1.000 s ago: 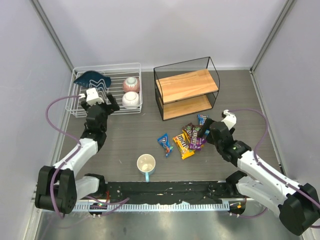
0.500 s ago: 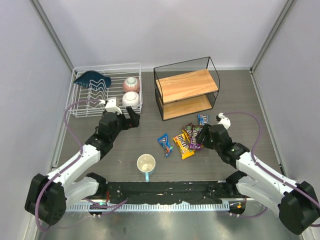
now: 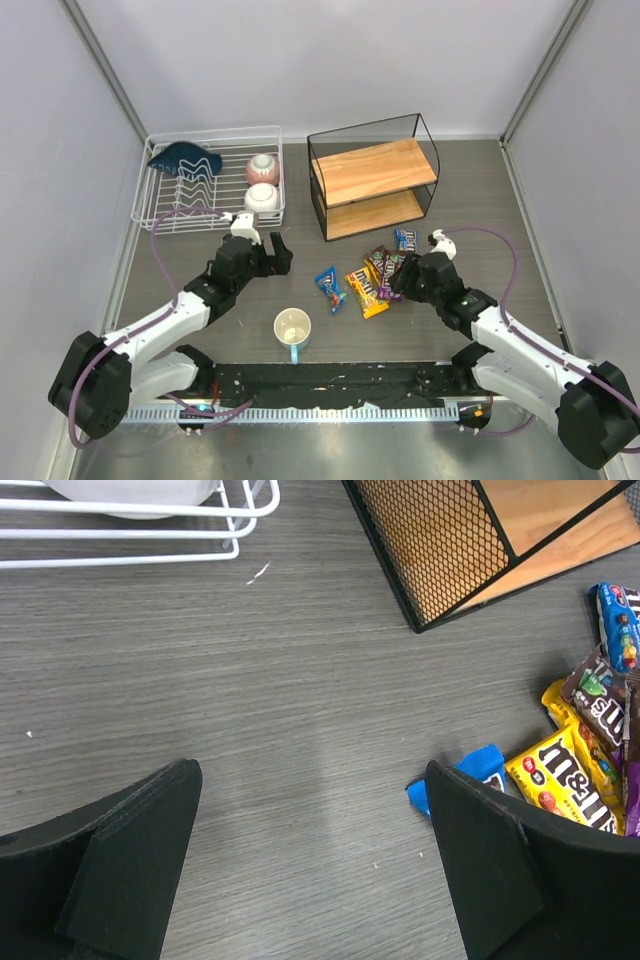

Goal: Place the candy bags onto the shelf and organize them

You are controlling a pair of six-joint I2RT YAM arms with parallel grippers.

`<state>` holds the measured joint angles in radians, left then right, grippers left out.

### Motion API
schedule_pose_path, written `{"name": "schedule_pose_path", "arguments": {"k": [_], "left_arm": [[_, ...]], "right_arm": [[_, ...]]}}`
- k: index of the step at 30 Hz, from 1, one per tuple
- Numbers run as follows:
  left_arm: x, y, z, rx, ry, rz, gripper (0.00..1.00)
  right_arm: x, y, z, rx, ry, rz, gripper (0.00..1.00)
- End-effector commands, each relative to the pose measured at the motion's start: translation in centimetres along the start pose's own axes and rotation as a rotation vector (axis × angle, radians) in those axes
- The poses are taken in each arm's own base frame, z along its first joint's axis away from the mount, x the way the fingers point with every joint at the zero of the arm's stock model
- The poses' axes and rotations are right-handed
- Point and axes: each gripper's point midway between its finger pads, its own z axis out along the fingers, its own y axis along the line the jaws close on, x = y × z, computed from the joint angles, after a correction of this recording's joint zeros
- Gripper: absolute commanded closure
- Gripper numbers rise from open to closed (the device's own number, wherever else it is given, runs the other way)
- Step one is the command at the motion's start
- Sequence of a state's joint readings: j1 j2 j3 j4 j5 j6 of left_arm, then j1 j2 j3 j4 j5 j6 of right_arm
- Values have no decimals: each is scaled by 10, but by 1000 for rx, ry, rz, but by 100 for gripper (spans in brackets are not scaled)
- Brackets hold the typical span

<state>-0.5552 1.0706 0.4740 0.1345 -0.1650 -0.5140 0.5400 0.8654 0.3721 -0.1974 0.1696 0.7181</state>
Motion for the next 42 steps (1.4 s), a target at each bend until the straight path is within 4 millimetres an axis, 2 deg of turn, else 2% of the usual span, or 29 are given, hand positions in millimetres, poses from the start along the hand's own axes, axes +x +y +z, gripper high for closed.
{"name": "schedule_pose_path", "arguments": {"k": [1,8,15,19,22,23,25,28,31,32,34,35,37,38,40,41,42], "left_arm": [[-1,0,2,-4,-23,-4,0],[-1,-2,1,-2,-25,-9,0],[-2,-6,0,12,-25,-15,0],[1,-8,1,18,-17,-17,0],[5,-7,1,17,-6,-15,0],[6,-6,1,12,-4,-14,0],[9,-3,0,1,3,-6,0],[11,1,-1,-12,4,10,0],[11,2,-2,-8,0,22,0],[12,3,-2,-8,1,25,0],[12,1,-2,1,4,29,0],[11,0,-2,3,2,29,0],[11,-2,-4,13,10,31,0],[7,-5,-4,21,8,30,0],[7,-7,-6,30,17,32,0],[4,-9,-7,36,13,31,0],[5,-9,-9,35,21,35,0]], "right_arm": [[-1,4,4,-14,-6,21,46],[6,3,6,-9,27,28,47],[12,3,5,-23,37,50,53],[14,2,6,-24,41,48,66],[13,3,5,-28,43,44,94],[13,4,4,-33,44,41,99],[8,10,1,-51,39,29,99],[-9,18,-11,-62,13,-10,99],[-40,32,-33,-90,-65,-50,99],[-59,40,-47,-103,-115,-54,99],[-75,47,-62,-121,-161,-93,99],[-88,62,-75,-180,-190,-118,99],[-99,73,-86,-229,-222,-195,99],[-111,84,-95,-261,-253,-214,99],[-120,96,-102,-301,-271,-271,99],[-132,108,-110,-335,-308,-284,99],[-134,117,-110,-369,-301,-313,99]]}}
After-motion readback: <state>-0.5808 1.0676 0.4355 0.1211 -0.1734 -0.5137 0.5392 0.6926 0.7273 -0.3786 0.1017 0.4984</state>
